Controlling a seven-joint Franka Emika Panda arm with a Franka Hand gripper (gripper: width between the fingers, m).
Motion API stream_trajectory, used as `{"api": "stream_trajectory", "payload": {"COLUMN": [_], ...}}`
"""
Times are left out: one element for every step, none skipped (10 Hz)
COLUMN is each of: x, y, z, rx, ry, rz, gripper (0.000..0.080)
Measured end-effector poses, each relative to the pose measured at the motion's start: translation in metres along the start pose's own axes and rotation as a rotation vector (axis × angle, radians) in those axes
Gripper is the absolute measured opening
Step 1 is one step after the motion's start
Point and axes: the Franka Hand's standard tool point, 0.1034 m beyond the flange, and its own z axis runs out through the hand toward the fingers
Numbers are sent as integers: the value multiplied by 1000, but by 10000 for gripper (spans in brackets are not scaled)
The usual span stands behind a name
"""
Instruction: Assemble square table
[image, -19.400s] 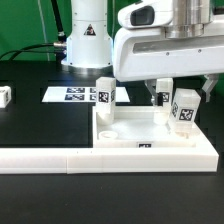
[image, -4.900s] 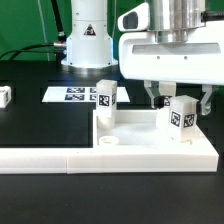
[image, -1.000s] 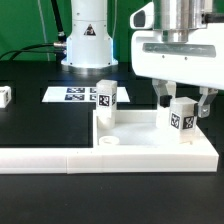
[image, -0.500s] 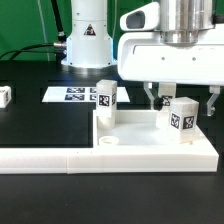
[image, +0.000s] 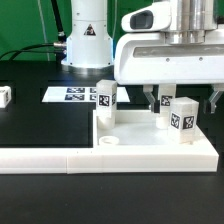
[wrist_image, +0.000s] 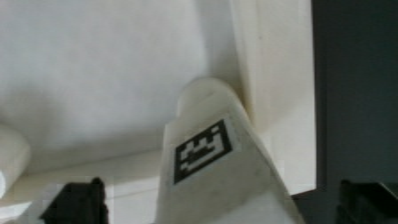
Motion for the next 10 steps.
{"api": "stream_trajectory", "payload": {"x": [0,0,-1,-1,0,-1,-2,-1,-1,-1], "y": [0,-2,-2,-2,-2,-1,0,1,1,1], "z": [0,0,0,0,0,1,1,1,1,1], "rx": [0,0,-8,-11,-15,-17,-19,-18,-19,-18], "ry": [0,0,1,2,2,1,1,1,1,1], "rz": [-76,-90,-170,-232,-297,-362,-407,-439,-429,-419], "gripper": [649,649,649,649,649,649,649,637,637,467]}}
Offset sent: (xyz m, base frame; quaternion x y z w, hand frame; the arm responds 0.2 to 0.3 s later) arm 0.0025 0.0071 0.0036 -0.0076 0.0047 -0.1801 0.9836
